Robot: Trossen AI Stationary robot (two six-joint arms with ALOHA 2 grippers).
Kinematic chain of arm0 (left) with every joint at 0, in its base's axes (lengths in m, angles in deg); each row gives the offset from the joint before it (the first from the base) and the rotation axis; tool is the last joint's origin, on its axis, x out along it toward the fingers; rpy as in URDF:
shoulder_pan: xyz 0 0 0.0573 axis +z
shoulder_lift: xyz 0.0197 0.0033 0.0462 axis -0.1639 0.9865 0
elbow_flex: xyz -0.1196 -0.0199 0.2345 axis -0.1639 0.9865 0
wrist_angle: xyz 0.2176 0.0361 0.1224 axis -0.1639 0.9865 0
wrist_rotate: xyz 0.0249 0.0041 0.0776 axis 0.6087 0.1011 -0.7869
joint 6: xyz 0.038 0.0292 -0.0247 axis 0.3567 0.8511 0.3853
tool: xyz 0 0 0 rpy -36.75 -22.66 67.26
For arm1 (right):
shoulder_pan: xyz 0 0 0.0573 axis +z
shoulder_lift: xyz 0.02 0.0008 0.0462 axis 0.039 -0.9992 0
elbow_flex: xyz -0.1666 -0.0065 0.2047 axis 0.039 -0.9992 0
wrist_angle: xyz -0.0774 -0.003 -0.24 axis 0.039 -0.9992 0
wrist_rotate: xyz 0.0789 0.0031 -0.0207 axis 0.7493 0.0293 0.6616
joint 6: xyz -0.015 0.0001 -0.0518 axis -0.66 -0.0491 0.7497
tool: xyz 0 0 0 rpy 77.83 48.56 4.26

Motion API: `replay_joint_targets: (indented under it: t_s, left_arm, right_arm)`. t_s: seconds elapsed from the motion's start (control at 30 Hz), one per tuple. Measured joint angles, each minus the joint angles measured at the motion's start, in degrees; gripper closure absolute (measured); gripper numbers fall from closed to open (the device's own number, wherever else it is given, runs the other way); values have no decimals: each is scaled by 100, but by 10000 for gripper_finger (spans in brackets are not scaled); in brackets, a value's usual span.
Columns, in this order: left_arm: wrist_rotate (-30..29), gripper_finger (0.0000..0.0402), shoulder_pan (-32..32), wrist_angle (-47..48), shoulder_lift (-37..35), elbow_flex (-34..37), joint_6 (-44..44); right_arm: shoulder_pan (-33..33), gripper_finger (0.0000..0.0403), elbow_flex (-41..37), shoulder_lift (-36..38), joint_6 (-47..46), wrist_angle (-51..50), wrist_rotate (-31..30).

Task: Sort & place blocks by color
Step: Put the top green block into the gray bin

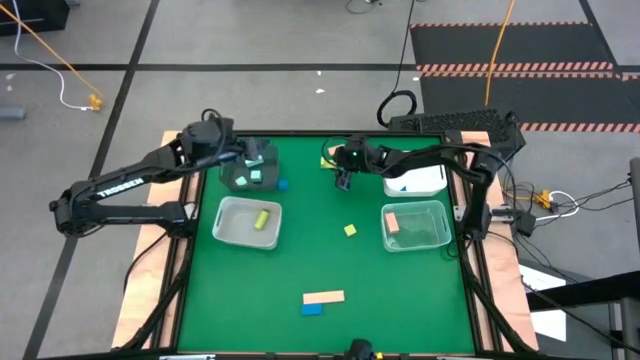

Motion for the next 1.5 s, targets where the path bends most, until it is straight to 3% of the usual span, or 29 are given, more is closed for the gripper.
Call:
replay_joint_targets:
  t_s: [0.3, 0.6, 0.93, 1.27, 1.5]
  left_arm:
    - [-1, 126, 2, -11, 3, 0, 136]
    - [-9, 126, 9, -12, 5, 0, 371]
    - [118, 126, -2, 6, 7, 0, 1059]
    - [155, 126, -136, -39, 662, 0, -368]
    - [199, 126, -486, -1583, 1408, 2, -544]
  right_arm:
    - [-28, 175, 2, -471, -308, 135, 288]
    - [23, 287, -9, -494, -804, 420, 468]
    - [38, 288, -11, -97, -1715, 662, 738]
    - [529, 288, -11, 1250, -1081, 872, 712]
    - [921, 288, -7, 1697, -994, 1063, 400]
